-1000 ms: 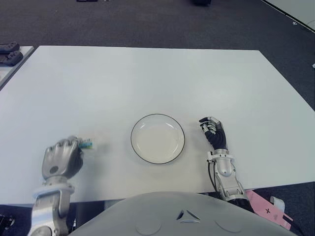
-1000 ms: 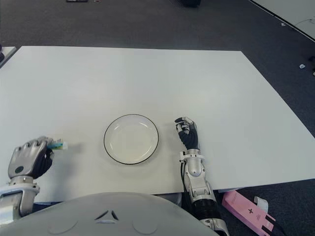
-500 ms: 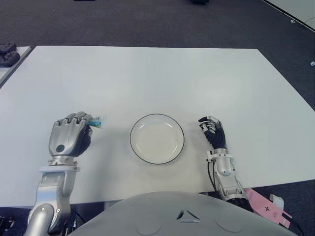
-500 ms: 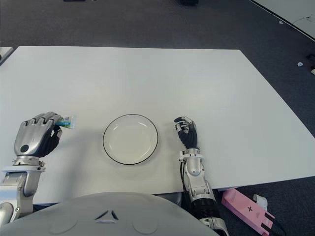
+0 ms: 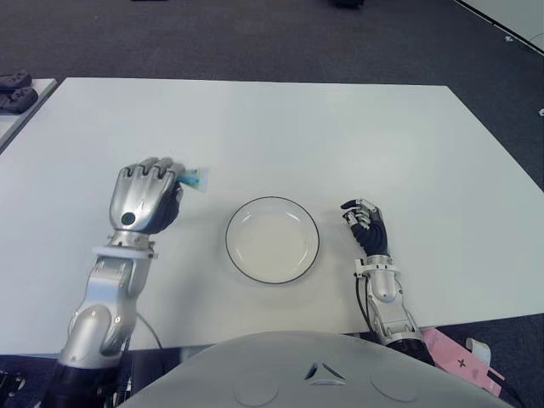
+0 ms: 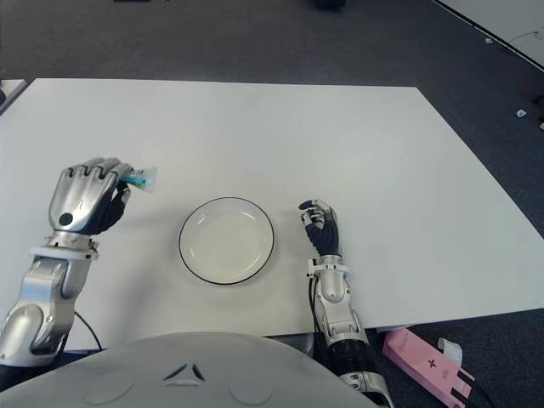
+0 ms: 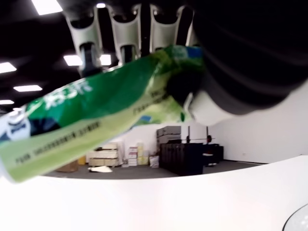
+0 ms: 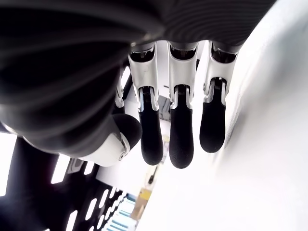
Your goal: Put the toothpaste on the table into the plate.
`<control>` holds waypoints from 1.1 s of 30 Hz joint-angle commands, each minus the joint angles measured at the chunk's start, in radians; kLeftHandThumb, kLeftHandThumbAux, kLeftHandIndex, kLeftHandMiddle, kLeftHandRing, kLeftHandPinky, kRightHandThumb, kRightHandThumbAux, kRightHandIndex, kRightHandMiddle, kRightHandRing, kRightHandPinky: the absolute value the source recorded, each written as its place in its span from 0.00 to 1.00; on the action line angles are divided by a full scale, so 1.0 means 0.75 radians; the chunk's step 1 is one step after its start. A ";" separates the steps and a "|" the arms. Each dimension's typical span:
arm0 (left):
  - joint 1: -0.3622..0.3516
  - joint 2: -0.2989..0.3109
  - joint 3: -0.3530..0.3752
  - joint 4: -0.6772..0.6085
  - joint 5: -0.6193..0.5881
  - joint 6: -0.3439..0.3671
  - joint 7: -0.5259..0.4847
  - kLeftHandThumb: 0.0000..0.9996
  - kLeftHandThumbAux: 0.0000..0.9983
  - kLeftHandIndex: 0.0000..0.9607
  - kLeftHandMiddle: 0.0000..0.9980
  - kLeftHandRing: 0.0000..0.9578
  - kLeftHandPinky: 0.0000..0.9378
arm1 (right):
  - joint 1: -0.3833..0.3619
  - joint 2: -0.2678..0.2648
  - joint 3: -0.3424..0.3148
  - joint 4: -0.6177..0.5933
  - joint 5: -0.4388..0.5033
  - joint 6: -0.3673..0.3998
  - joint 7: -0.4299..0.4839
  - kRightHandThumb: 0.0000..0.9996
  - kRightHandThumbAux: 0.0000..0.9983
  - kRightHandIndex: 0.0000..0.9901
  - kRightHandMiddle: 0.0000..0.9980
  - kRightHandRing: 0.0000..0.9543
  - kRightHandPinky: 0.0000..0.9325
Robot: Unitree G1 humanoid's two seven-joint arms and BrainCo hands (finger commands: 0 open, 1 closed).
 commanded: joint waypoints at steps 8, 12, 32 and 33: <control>-0.148 0.002 -0.209 0.051 -0.067 -0.105 -0.168 0.71 0.71 0.46 0.88 0.90 0.92 | 0.020 0.008 0.021 0.057 -0.028 0.061 -0.003 0.69 0.74 0.43 0.45 0.50 0.53; -0.205 0.015 -0.265 0.138 -0.076 -0.182 -0.120 0.71 0.71 0.46 0.88 0.90 0.92 | 0.019 0.006 0.022 0.063 -0.029 0.055 -0.009 0.69 0.74 0.43 0.45 0.50 0.52; -0.355 0.031 -0.522 0.444 -0.029 -0.438 0.133 0.71 0.71 0.46 0.89 0.91 0.93 | 0.037 0.001 0.017 0.036 -0.012 0.071 -0.006 0.69 0.74 0.43 0.45 0.48 0.50; -0.356 0.034 -0.532 0.451 -0.026 -0.442 0.138 0.71 0.71 0.46 0.89 0.91 0.93 | 0.037 0.001 0.017 0.035 -0.011 0.072 -0.006 0.69 0.74 0.43 0.45 0.48 0.50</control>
